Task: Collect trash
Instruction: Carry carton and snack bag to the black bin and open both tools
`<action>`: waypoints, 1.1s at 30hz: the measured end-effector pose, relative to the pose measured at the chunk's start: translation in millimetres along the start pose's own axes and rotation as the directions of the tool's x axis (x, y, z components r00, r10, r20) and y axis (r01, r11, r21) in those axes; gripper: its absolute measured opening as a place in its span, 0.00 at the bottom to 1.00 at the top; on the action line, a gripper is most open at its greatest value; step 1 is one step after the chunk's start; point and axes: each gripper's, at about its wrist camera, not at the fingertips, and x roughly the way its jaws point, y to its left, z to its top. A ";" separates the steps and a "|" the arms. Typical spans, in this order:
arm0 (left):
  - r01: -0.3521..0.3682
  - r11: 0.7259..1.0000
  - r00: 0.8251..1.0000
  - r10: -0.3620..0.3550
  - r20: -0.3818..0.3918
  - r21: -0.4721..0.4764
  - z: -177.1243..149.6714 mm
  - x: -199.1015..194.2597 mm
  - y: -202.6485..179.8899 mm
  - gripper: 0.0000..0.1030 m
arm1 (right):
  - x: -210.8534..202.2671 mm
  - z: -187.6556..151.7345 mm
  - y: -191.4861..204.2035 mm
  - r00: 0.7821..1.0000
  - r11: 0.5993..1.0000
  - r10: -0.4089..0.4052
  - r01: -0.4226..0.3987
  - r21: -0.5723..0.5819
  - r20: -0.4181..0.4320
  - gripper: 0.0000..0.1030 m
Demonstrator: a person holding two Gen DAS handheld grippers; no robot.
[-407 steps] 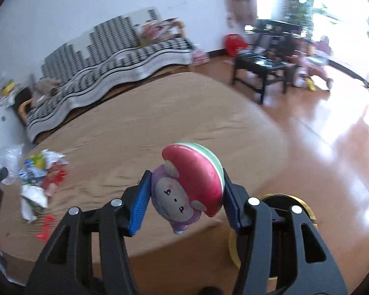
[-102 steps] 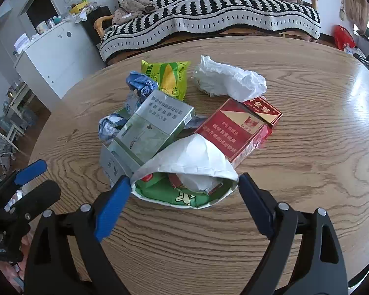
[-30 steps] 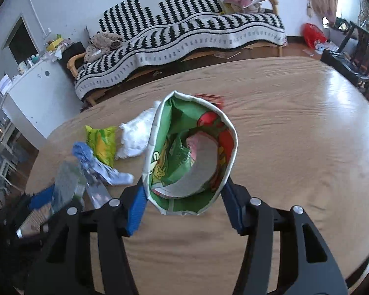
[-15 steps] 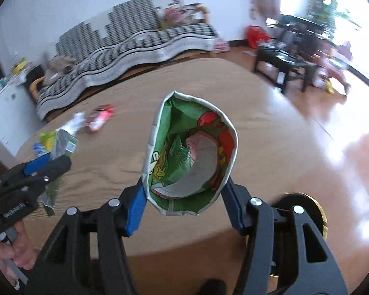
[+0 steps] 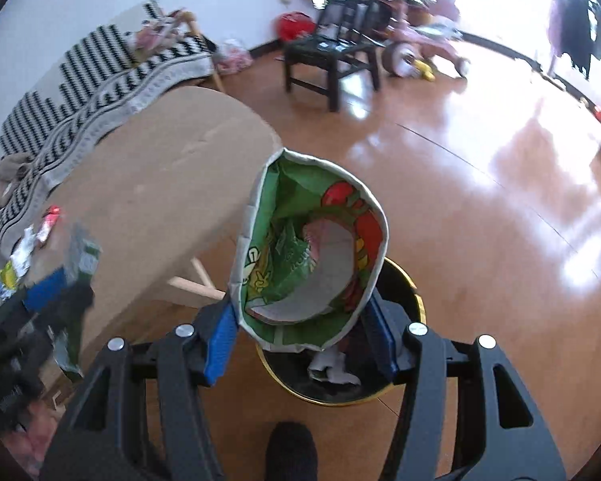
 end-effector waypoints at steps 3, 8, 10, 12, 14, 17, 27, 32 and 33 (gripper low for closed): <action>0.034 0.999 0.998 -0.032 -0.058 0.040 -13.0 23.6 -16.7 0.56 | 19.1 -4.7 -15.2 0.996 0.999 -0.035 0.037 0.027 -0.086 0.55; 0.061 0.997 0.990 -0.056 -0.128 0.036 -24.8 55.7 -25.3 0.56 | 33.6 -6.5 -25.1 0.990 0.999 -0.003 0.010 0.052 -0.144 0.55; 0.059 0.998 0.989 -0.054 -0.137 0.030 -24.7 63.4 -27.7 0.56 | 33.8 -4.4 -26.3 0.990 0.998 0.005 0.004 0.061 -0.144 0.56; 0.068 0.997 0.988 -0.064 -0.140 0.022 -23.9 68.7 -28.6 0.56 | 35.5 -0.8 -29.4 0.990 0.998 0.007 0.002 0.065 -0.138 0.56; 0.068 0.997 0.988 -0.064 -0.142 0.023 -23.9 70.7 -30.5 0.56 | 33.9 0.6 -26.2 0.990 0.998 0.010 0.000 0.068 -0.137 0.56; 0.067 0.997 0.988 -0.062 -0.144 0.026 -24.2 75.1 -33.0 0.56 | 32.9 1.6 -26.5 0.990 0.997 0.012 -0.001 0.078 -0.140 0.56; 0.081 0.996 0.986 -0.077 -0.145 0.025 -25.9 87.4 -38.0 0.57 | 33.2 5.1 -37.0 0.990 0.992 0.028 -0.010 0.128 -0.138 0.59; 0.066 0.997 0.989 -0.060 -0.138 0.038 -28.2 94.1 -36.9 0.80 | 30.6 6.9 -45.5 0.991 0.986 0.034 -0.012 0.167 -0.126 0.76; 0.065 0.997 0.989 -0.059 -0.136 0.040 -28.3 93.9 -36.9 0.80 | 30.0 7.0 -45.9 0.992 0.986 0.034 -0.013 0.167 -0.123 0.77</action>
